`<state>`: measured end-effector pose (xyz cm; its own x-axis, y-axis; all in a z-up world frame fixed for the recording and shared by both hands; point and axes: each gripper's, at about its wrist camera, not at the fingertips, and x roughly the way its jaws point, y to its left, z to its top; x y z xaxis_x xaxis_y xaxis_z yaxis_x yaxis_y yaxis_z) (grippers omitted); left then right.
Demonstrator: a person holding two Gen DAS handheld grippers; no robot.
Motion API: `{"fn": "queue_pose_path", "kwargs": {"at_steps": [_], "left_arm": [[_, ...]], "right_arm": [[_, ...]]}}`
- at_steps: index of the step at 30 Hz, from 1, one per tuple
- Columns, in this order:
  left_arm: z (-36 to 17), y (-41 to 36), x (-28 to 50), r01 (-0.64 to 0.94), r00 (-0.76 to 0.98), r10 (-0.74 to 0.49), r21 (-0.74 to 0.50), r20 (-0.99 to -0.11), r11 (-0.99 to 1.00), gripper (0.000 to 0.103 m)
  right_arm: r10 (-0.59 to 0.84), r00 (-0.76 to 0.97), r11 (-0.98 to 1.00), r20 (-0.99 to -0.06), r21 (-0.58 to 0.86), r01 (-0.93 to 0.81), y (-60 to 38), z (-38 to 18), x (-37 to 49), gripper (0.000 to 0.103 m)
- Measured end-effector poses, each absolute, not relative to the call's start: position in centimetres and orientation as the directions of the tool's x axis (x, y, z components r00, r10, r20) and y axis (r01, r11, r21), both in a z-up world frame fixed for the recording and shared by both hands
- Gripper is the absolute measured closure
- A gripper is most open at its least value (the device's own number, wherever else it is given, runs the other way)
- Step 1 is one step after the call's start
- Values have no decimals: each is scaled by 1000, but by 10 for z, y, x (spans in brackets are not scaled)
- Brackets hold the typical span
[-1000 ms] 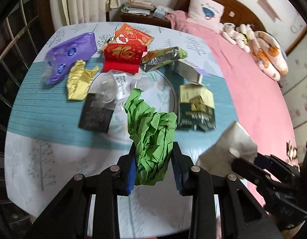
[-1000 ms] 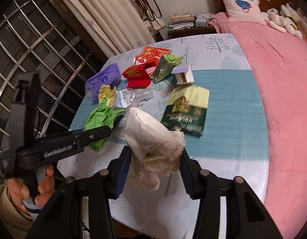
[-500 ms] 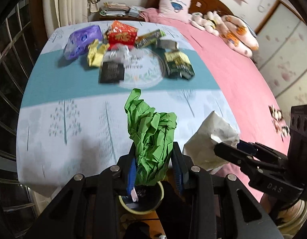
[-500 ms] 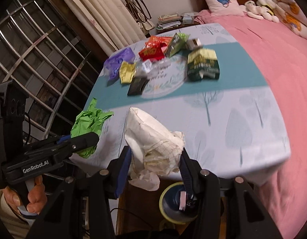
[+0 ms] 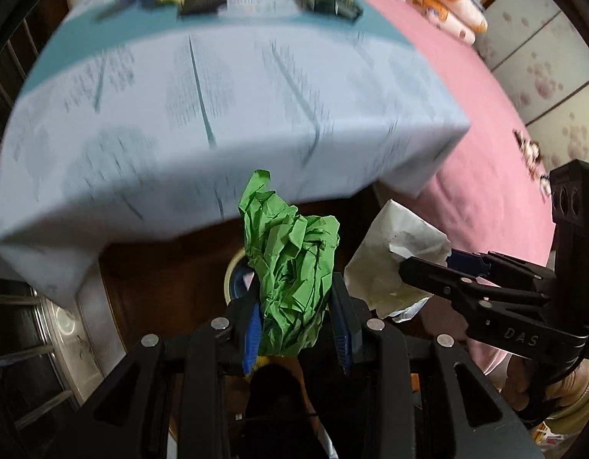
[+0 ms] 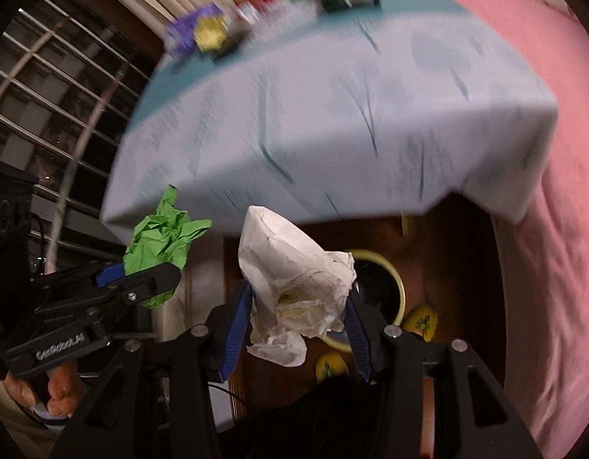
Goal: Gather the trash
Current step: 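Carry green paper and tissue over the bin and open both tools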
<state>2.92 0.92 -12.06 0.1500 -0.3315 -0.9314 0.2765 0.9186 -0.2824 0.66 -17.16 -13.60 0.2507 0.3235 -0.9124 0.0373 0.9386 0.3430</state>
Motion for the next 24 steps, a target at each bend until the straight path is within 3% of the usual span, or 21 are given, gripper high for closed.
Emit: {"fn": "queue_pose_path", "kwargs": {"at_steps": [12,14,17,18,24], "left_arm": [[-279,-11,26,263,62,-302,-277,-951,924,70],[-296,-13,28,258,65,-305,-279,-950,925,60],[-317,-13,32,251,56,-301,-278,-952,927,26],[-323,-13,32,248,58,-299,-277,-952,928,22],[-341,-9,36,218,41,-277,-262,-960,940,21]], "right_arm": [[237,66,954,-969,245,170,-180,-326,-3,51],[243,54,950,-969,249,186,-183,-346,-2,49],[249,55,942,-967,255,218,-188,-368,0,42],[251,54,940,-966,257,226,-189,-372,0,41],[245,75,937,-967,256,238,-190,-377,6,30]]}}
